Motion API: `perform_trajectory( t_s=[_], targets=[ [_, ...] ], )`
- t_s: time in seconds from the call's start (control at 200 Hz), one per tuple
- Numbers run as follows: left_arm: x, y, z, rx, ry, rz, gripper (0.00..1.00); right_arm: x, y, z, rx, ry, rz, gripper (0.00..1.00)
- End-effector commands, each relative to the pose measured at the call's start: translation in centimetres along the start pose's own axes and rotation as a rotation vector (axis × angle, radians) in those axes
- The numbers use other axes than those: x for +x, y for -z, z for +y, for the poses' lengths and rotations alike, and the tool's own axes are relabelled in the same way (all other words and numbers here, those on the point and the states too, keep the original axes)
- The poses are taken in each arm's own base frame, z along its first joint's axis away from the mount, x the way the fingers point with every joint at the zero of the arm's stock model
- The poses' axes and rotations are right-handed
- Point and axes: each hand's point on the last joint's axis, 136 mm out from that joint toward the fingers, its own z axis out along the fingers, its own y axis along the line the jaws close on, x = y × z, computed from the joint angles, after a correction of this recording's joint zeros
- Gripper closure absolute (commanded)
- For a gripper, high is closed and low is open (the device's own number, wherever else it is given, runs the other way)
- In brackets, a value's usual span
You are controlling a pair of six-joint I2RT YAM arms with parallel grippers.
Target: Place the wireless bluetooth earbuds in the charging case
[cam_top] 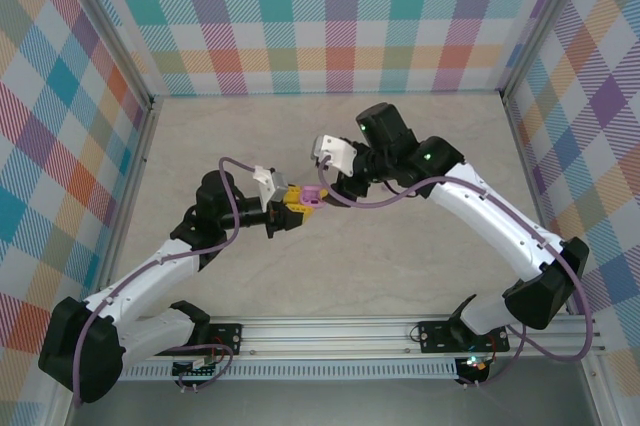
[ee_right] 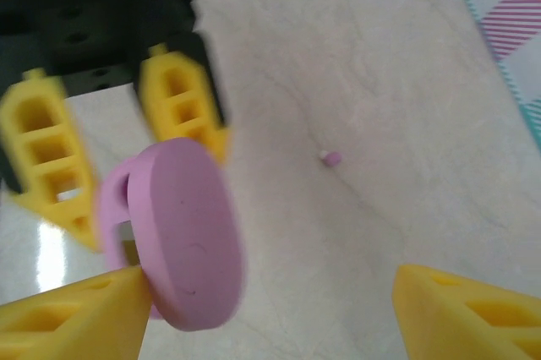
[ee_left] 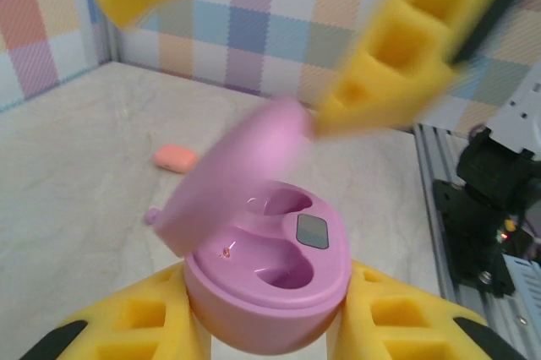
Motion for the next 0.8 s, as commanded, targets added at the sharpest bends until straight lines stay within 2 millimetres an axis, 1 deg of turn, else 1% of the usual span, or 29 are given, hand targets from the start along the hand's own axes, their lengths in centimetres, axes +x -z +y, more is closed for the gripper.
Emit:
perform_trajectory(
  t_s=[0.0, 0.28, 0.595, 0.735, 0.795],
  targets=[
    [-0.8, 0.3, -1.5, 0.067, -0.026, -0.024, 0.76, -1.5, 1.1, -2.1, 0.082, -0.019, -0.050, 0.25],
    [-0.8, 0.3, -1.2, 0.045, -0.015, -0.027, 0.76, -1.3, 0.8, -2.0, 0.073, -0.042, -0.043, 0.24],
    [0.5, 0.3, 1.1, -0.078, 0.083, 0.008, 0.77, -2.5, 1.6, -1.0, 0.002, -0.146, -0.129, 0.24],
    [0.8, 0.4, 1.9, -0.118, 0.111, 0.013, 0.77, -2.6, 1.9, -1.1, -0.001, -0.187, -0.144, 0.24],
    [1.0, 0.5, 2.3, -0.142, 0.120, 0.017, 0.77, -2.5, 2.2, -1.4, 0.009, -0.215, -0.145, 0.24]
  ],
)
